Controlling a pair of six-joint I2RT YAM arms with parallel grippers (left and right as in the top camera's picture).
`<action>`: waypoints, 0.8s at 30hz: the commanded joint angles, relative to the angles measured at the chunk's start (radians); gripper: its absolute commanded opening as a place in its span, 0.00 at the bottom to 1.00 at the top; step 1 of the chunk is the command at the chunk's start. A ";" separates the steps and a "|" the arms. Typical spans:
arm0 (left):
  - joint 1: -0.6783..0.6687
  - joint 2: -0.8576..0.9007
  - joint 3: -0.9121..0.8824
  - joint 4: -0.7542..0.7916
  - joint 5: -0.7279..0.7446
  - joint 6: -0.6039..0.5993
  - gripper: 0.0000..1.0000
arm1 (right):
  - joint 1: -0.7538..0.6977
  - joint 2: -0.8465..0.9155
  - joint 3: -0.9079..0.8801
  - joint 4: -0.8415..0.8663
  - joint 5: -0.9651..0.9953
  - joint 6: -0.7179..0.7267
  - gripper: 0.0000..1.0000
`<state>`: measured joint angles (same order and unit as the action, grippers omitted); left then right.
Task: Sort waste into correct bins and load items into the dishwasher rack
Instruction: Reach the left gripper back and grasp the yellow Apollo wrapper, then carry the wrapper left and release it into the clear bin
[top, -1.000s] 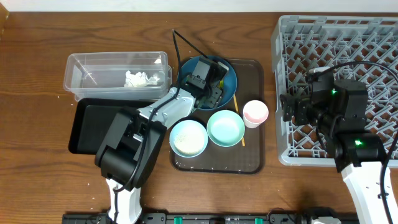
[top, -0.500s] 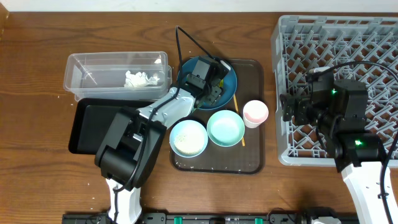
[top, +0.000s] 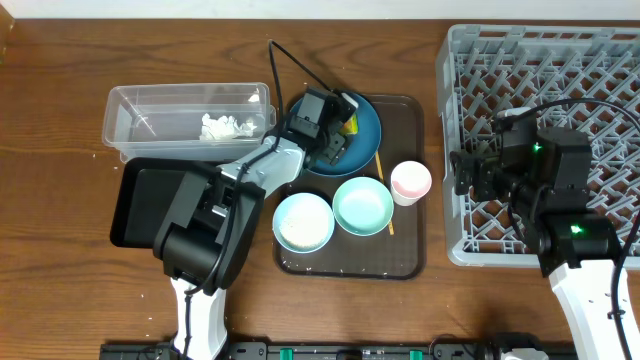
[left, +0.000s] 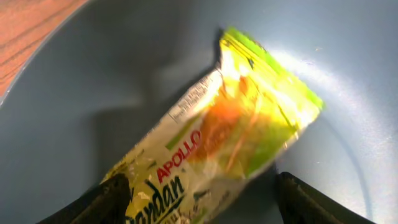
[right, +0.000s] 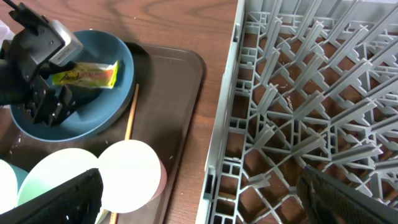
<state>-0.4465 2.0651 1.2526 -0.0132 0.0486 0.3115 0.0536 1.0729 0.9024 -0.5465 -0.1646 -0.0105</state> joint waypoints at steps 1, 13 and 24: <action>0.004 0.034 0.005 -0.007 -0.016 0.010 0.72 | -0.021 0.001 0.019 0.000 -0.005 0.014 0.99; 0.004 0.027 0.006 -0.038 -0.016 0.009 0.19 | -0.021 0.001 0.019 0.000 -0.004 0.013 0.99; 0.005 -0.134 0.006 -0.163 -0.017 0.005 0.09 | -0.021 0.001 0.019 0.003 -0.004 0.014 0.99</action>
<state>-0.4465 2.0197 1.2568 -0.1566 0.0448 0.3149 0.0536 1.0729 0.9024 -0.5453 -0.1646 -0.0105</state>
